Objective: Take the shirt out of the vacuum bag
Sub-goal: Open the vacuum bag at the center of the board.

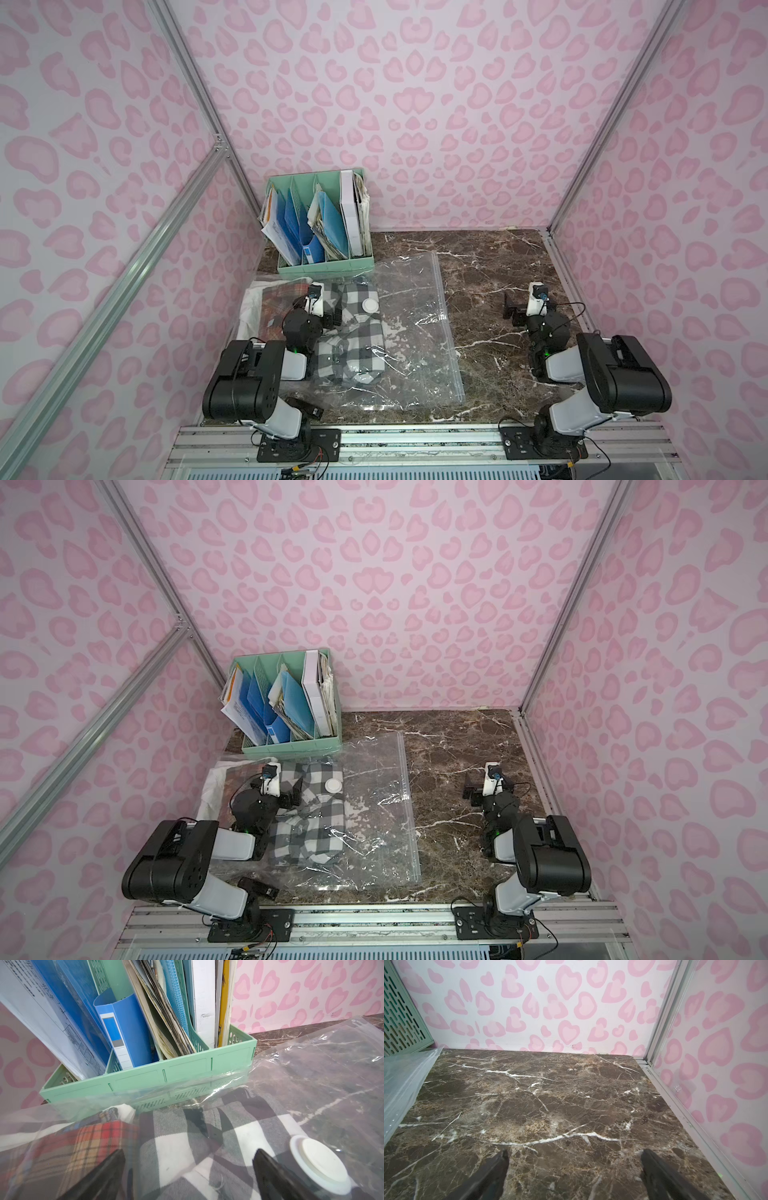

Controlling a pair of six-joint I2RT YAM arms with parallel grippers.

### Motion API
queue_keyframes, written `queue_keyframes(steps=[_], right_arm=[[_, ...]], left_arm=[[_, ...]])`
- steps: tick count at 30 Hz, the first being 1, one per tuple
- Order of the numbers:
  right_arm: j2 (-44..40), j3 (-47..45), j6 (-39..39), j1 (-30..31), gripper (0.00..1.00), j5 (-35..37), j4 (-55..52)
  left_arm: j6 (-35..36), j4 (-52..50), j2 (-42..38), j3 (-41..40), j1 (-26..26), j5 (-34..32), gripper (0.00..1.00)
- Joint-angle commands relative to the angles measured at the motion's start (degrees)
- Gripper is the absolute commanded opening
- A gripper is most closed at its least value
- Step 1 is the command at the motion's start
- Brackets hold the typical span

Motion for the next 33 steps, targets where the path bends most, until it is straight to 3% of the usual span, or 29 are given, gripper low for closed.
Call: queue_keyframes(steps=[1,28,29,30,33], right_arm=[[-0.13,0.14,0.17,0.15,1.00,0.05,3.13],[-1.75,-1.10,-0.02,0.55,1.00,0.74,4.28],[-5.61,-1.19,-0.50,1.47,1.00,2.66,1.30],[-11.05,1.06,0.10,2.27,1.00,4.37,-7.29],[-22.26,13.93,9.89,2.28,0.99,7.35,-42.31]], left_arm=[[-0.29,2.75,0.09,0.39,0.01,0.45,0.99],[-0.69,2.01,-0.98,0.53,-0.13,-0.42,0.99],[-1.12,-4.54,-3.74,3.68,-0.25,-1.82,0.98],[-2.30,-17.21,-7.13,9.38,-0.45,-4.27,0.98],[-7.93,-43.99,-12.01,26.27,-0.46,-5.37,0.98]])
